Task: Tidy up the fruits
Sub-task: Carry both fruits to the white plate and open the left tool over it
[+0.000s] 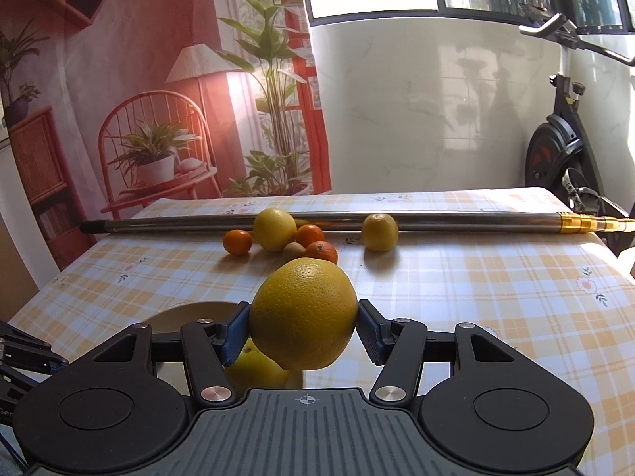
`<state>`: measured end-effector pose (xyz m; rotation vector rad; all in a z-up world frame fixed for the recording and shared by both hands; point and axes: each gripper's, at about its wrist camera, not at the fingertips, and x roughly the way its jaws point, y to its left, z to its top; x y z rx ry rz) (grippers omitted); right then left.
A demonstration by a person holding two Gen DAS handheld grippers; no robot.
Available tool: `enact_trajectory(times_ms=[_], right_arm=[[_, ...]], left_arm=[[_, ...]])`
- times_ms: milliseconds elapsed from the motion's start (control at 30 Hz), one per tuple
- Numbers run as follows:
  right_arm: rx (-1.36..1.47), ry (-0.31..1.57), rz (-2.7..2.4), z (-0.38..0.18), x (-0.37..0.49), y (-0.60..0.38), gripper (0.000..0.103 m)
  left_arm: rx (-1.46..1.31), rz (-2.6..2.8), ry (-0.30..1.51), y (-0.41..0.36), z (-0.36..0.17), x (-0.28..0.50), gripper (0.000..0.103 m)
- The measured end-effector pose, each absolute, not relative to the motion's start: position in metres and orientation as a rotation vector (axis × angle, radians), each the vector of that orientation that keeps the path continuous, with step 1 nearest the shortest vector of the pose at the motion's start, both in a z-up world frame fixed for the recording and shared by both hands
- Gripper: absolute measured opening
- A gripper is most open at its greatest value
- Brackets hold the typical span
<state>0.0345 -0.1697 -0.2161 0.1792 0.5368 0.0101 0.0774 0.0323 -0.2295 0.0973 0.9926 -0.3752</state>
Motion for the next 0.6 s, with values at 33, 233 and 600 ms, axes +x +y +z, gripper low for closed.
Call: enact_trajectory(times_ms=[33, 233, 600], right_arm=[[0.176, 0.540, 0.013, -0.216, 0.035, -0.169, 0.053], [0.153, 0.567, 0.033, -0.220, 0.047, -0.164, 0.053], [0.023, 0.621, 0.166, -0.215, 0.096, -0.128, 0.053]], left_arm=[[0.094, -0.377, 0.987, 0.033, -0.231, 0.078, 0.038], [0.113, -0.361, 0.962, 0.033, -0.233, 0.081, 0.038], [0.084, -0.366, 0.920, 0.037, -0.236, 0.089, 0.039]])
